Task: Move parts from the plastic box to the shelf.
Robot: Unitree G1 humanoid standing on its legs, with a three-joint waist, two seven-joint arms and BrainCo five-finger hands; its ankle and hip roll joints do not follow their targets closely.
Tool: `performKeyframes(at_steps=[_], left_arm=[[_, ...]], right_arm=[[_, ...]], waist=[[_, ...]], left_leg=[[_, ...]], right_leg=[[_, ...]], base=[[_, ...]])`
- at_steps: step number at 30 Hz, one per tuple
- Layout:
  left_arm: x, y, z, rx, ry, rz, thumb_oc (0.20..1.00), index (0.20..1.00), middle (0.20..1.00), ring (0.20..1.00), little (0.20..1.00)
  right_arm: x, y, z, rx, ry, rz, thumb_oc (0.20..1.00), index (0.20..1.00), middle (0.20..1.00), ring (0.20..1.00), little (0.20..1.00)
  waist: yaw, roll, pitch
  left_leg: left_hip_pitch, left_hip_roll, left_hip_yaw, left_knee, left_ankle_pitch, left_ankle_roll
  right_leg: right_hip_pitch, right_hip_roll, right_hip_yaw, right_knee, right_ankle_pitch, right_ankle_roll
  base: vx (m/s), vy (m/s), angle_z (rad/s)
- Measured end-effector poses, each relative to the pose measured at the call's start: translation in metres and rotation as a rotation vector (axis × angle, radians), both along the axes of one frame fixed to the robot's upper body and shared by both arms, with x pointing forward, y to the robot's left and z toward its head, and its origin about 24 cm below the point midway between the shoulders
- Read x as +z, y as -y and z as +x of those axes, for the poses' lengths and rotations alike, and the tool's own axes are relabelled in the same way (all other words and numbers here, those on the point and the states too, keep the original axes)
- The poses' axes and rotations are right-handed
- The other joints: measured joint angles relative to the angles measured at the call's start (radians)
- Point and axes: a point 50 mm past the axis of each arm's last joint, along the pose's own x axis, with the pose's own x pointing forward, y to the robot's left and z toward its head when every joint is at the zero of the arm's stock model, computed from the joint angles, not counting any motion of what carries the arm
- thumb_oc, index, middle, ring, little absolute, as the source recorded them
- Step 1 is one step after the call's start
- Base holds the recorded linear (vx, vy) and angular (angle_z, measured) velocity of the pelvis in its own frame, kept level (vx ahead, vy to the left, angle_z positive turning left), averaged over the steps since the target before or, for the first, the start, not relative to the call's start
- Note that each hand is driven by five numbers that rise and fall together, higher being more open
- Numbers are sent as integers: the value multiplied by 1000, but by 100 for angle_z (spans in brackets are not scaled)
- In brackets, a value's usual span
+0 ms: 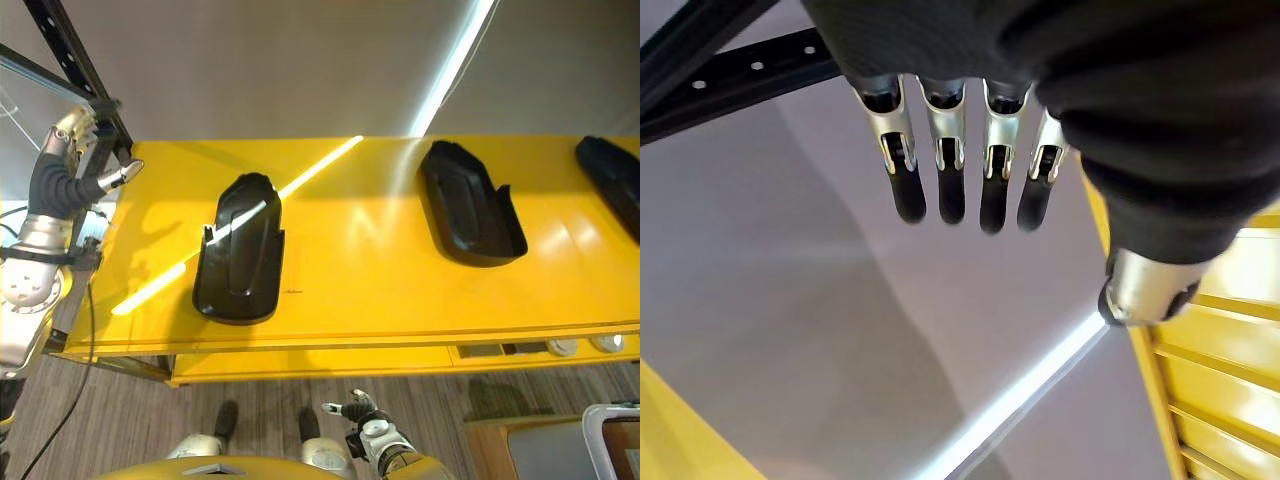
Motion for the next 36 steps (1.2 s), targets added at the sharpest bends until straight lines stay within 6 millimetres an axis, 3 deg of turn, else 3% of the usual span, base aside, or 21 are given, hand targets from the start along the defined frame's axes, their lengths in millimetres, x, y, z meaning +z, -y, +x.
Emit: performKeyframes(at_steps=[4, 7, 10, 14, 15, 22, 24, 27, 28, 32, 34, 36], left_arm=[[-14, -1, -31, -158, -123, -33, 200, 200, 200, 200, 200], [-29, -8, -39, -281, -298, -72, 200, 200, 200, 200, 200], [-30, -9, -43, -409, -436, -69, 200, 200, 200, 200, 200], [-36, -5, -48, -574, -554, -188, 200, 200, 200, 200, 200], [-41, 1, -49, -634, -659, -143, 200, 200, 200, 200, 200], [-97, 31, -69, -845, -1049, -194, 200, 200, 200, 200, 200], [-121, 43, -74, -916, -1133, -359, 200, 200, 200, 200, 200], [-127, 52, -68, -959, -1208, -267, 200, 200, 200, 200, 200], [-133, 58, -72, -994, -1257, -241, 200, 200, 200, 200, 200], [-149, 56, -51, -902, -1221, -318, 200, 200, 200, 200, 200], [-152, 71, -44, -896, -1111, -506, 200, 200, 200, 200, 200], [-149, 69, -42, -876, -1095, -490, 200, 200, 200, 200, 200]], right_arm=[[-6, 0, -18, -11, -49, 19, 1000, 1000, 1000, 1000, 1000], [-9, -1, -28, 41, -90, 23, 1000, 1000, 1000, 1000, 1000], [-12, -3, -38, 101, -132, 17, 1000, 1000, 1000, 1000, 1000], [-17, -2, -59, 42, -183, 31, 1000, 1000, 1000, 1000, 1000], [-18, -1, -66, 37, -206, 29, 1000, 1000, 1000, 1000, 1000], [-16, -5, -53, 134, -189, 7, 1000, 1000, 1000, 1000, 1000], [-14, -4, -43, 169, -166, -8, 1000, 1000, 1000, 1000, 1000], [-13, -4, -39, 229, -153, -30, 1000, 1000, 1000, 1000, 1000], [-8, -6, -20, 240, -109, -36, 1000, 1000, 1000, 1000, 1000], [-1, 9, -6, 200, -57, -62, 1000, 1000, 1000, 1000, 1000], [-1, 13, -10, 154, -55, -70, 1000, 1000, 1000, 1000, 1000], [-2, 11, -9, 150, -48, -77, 1000, 1000, 1000, 1000, 1000]], waist=[[11, -9, -46], [24, -23, -72], [31, -33, -80], [40, -50, -97], [40, -54, -97], [24, -54, -80], [28, -50, -54], [13, -46, -30], [-5, -43, 15], [-40, 8, 106], [-34, 11, 105], [-32, 3, 100]], left_leg=[[32, -10, 15, 0, -10, 9], [32, -15, 21, -5, -20, 11], [34, -16, 26, -5, -19, 12], [42, -21, 41, -5, -19, 16], [41, -20, 40, -5, -18, 17], [47, -14, 47, -5, -14, 12], [51, -13, 68, -1, -14, 12], [10, -17, 89, 0, -1, 17], [-4, -22, 93, 0, 8, 18], [-25, -26, 97, -5, 17, 19], [-27, -23, 98, -5, 12, 21], [-39, -19, 97, -5, 13, 22]], right_leg=[[23, -10, 15, 5, -7, 7], [18, -17, 19, 2, -17, 8], [17, -19, 23, 4, -18, 10], [17, -23, 43, 4, -16, 12], [17, -23, 43, 6, -13, 13], [15, -18, 49, 0, -6, 12], [9, -19, 69, 0, -2, 14], [-37, -23, 81, 0, 12, 21], [-52, -27, 84, 4, 31, 29], [-77, -32, 91, 0, 41, 32], [-80, -29, 89, -1, 39, 34], [-92, -25, 87, 0, 38, 30]], base=[[-9, 72, -10], [3, 70, -3], [-19, 53, -3], [-32, 30, -13], [-18, 19, -8], [-32, 12, -4], [-94, 36, -24], [-135, 27, -17], [-97, 26, -19], [-45, 10, -7], [-18, -7, 0], [0, 0, 0]])
